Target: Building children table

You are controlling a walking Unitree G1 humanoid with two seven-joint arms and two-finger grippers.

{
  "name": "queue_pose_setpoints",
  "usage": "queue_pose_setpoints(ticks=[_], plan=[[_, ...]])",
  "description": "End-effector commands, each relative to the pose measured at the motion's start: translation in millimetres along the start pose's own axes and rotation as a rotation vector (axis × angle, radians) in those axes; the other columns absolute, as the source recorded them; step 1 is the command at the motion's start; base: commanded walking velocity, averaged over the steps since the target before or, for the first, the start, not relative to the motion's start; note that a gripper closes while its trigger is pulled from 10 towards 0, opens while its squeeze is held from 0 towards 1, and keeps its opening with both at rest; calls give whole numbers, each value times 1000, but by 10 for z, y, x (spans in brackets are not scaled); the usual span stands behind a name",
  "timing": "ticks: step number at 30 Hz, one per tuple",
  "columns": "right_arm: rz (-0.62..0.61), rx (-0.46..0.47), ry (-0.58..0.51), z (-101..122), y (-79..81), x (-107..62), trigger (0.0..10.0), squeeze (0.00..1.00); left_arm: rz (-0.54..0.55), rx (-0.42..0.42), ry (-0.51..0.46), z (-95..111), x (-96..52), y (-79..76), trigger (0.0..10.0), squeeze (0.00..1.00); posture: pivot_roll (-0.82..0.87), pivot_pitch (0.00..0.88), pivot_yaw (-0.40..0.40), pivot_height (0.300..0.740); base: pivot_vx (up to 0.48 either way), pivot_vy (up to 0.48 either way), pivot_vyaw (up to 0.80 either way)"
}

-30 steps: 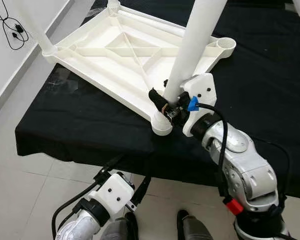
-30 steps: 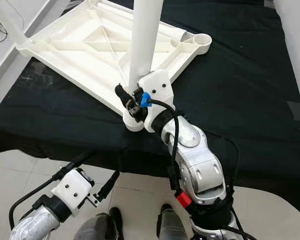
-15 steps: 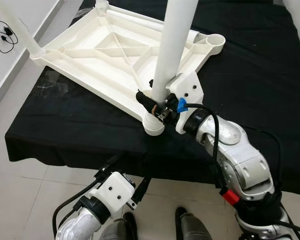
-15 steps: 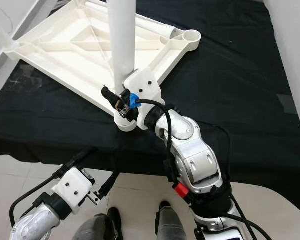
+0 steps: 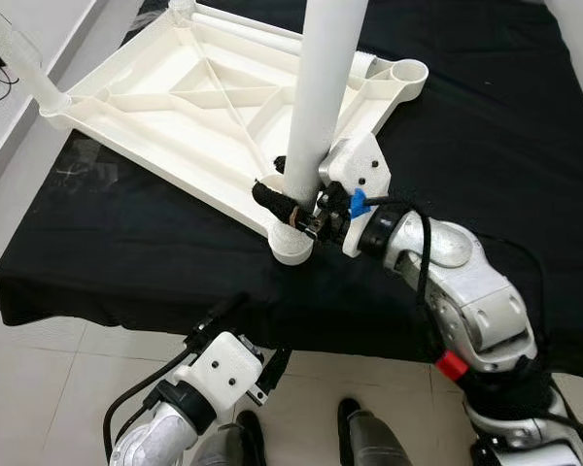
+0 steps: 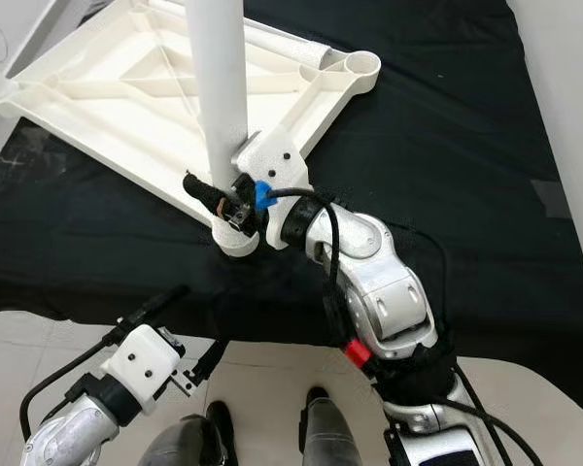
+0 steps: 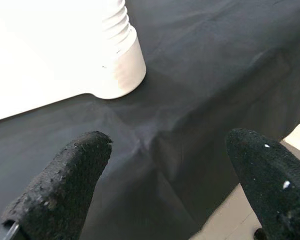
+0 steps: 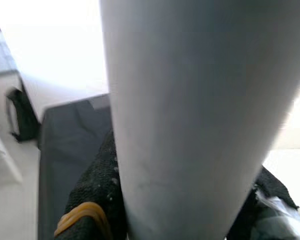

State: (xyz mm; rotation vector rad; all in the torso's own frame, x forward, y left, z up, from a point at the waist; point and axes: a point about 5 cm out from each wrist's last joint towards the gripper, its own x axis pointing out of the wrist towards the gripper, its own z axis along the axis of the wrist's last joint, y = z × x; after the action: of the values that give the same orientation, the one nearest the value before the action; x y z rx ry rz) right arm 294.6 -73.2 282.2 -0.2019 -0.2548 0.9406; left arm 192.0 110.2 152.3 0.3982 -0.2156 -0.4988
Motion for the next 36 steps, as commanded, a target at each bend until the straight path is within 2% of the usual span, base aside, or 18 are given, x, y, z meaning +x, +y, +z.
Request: queue_pose_setpoints(ticks=[1,2,4,5,8,11,13,15,16,17,19,20,21,22,23,25,33,36], plan=[[23,132,-36,-42,-5,31,0,0,-9,-6,35,-56,-31,-39,10000,0,4,369,34,740,0,0,0],[23,132,-36,-42,-5,31,0,0,-9,-6,35,-56,-31,-39,10000,0,4,369,34,740,0,0,0],[24,335,-157,-4,-55,15,0,0,-7,-6,35,-56,-30,-39,10000,0,6,370,33,740,0,0,0],[24,335,-157,-4,-55,15,0,0,-7,-6,35,-56,-30,-39,10000,0,6,370,33,740,0,0,0],[54,461,-274,36,-67,-11,0,0,-7,-7,35,-57,-31,-39,10000,0,7,371,34,740,0,0,0],[80,476,-305,40,-60,-38,0,0,-7,-7,36,-58,-30,-37,10000,0,10,371,35,740,0,0,0],[94,444,-292,32,-47,-42,0,0,-7,-7,36,-59,-31,-36,10000,0,10,371,38,740,0,0,0],[120,319,-236,30,-2,-33,0,0,-9,-7,37,-61,-32,-36,10000,0,10,371,39,740,0,0,0],[120,319,-236,30,-2,-33,0,0,-9,-7,37,-61,-32,-36,10000,0,10,371,39,740,0,0,0],[132,271,-215,30,13,-28,0,0,-9,-8,37,-62,-31,-36,10000,0,10,371,39,740,0,0,0],[132,271,-215,30,13,-28,0,0,-9,-8,37,-62,-31,-36,10000,0,10,371,39,740,0,0,0],[134,201,-178,22,22,-20,0,0,-10,-8,37,-63,-30,-36,10000,0,7,371,40,740,0,0,0],[134,201,-178,22,22,-20,0,0,-10,-8,37,-63,-30,-36,10000,0,7,371,40,740,0,0,0],[133,84,-110,-2,27,-5,0,0,-9,-8,37,-64,-31,-36,10000,0,8,371,39,740,0,0,0],[133,84,-110,-2,27,-5,0,0,-9,-8,37,-64,-31,-36,10000,0,8,371,39,740,0,0,0],[131,-58,-16,-31,21,18,0,0,-9,-7,37,-64,-32,-39,10000,0,8,370,39,740,0,0,0],[146,-101,41,-34,-22,22,0,0,-9,-8,37,-62,-35,-41,10000,0,6,370,37,740,0,0,0],[173,-58,42,-36,-42,2,0,0,-9,-8,36,-60,-35,-41,10000,0,5,371,35,740,0,0,0]])
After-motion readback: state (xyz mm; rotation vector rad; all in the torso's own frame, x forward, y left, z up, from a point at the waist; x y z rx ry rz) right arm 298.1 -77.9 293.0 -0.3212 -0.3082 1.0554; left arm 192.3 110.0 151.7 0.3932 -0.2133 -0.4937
